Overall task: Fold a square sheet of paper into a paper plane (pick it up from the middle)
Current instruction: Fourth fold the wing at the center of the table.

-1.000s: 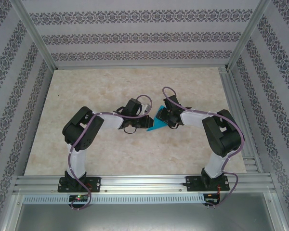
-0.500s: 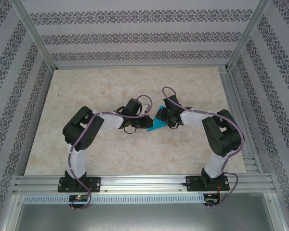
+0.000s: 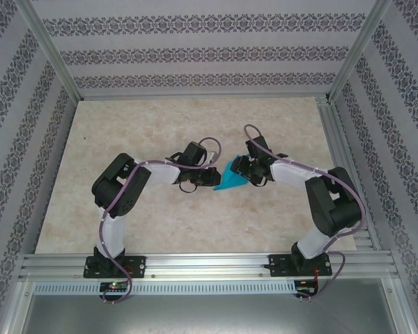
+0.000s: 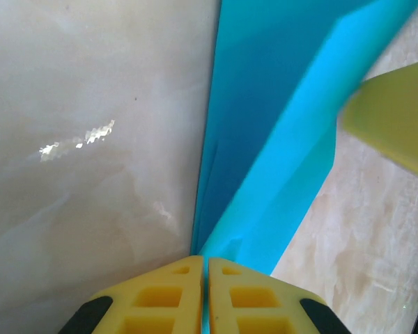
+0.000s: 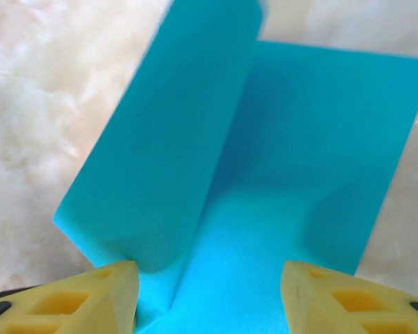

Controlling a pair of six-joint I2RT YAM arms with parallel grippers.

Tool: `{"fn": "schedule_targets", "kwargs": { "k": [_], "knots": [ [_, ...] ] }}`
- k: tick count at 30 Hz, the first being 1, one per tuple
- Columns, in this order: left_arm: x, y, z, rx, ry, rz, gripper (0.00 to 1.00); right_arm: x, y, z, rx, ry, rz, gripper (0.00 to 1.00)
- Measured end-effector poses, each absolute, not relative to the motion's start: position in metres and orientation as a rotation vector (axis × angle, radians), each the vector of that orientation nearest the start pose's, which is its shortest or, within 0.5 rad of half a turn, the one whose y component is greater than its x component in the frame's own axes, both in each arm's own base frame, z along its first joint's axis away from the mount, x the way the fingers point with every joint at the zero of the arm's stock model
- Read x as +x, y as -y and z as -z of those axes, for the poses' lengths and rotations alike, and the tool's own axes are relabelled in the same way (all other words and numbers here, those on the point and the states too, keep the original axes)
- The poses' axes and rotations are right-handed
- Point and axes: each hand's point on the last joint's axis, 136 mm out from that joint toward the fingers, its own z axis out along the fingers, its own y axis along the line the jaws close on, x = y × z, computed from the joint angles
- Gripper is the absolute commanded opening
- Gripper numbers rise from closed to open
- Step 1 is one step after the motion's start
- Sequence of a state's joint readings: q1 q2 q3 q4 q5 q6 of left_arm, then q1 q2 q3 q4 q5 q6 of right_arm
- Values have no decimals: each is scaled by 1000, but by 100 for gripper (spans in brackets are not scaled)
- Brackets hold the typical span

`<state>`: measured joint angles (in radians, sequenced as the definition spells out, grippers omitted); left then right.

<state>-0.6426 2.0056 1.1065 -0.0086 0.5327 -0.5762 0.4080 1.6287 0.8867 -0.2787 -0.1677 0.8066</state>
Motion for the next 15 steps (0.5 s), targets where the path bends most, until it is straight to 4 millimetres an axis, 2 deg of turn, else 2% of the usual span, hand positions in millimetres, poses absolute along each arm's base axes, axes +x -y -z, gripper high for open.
{"fn": "schedule_targets", "kwargs": {
  "k": [2,5,15],
  "knots": [
    [322,350,-23,343,-2666,1123,11,342,-182,-63,434,-2644,-667,57],
    [322,350,-23,348,-2669,1120,12,341,-185,-68,406,-2638,-695,57],
    [321,351,-23,360,-2679,1112,12,332,-187,-34,357,-2749,-663,57]
  ]
}}
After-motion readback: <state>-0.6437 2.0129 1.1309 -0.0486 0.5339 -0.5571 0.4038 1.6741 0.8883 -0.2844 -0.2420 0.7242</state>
